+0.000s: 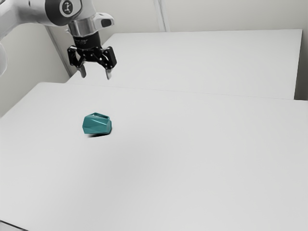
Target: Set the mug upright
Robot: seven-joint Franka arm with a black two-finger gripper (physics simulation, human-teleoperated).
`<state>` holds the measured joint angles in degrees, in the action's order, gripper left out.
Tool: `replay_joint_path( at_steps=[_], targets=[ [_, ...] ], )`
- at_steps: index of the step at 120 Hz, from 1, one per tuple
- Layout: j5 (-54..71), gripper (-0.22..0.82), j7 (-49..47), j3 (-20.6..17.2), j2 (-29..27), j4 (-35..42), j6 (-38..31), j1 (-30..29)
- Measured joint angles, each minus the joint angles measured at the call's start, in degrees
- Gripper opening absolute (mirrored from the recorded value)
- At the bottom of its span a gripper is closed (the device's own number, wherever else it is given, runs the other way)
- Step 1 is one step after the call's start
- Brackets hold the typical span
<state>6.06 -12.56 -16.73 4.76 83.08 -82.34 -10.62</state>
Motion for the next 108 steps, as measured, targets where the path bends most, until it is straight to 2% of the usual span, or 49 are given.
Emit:
replay_joint_path(
  at_steps=[20,27,33,49,58,71,80,93,108],
  targets=[
    [-2.0,0.6,-0.4,1.3,-0.3,3.0,-2.6,0.3],
    [-4.7,0.6,-0.4,6.1,-0.5,6.4,-4.1,3.3],
    [-7.3,0.6,-0.1,9.8,-0.8,8.8,-5.5,3.3],
    [-15.1,0.6,2.8,19.0,-1.4,14.1,-9.6,-0.4],
    [-20.8,0.6,5.7,22.6,-1.1,17.5,-11.7,-4.0],
    [-26.7,0.6,11.1,24.4,0.9,19.0,-13.8,-8.7],
    [-30.4,0.6,15.6,25.1,4.8,18.2,-14.7,-9.7],
    [-34.4,0.6,21.9,26.1,13.1,13.2,-15.5,-10.2],
    [-37.7,0.6,28.3,26.7,19.2,8.2,-16.1,-10.6]
  ],
)
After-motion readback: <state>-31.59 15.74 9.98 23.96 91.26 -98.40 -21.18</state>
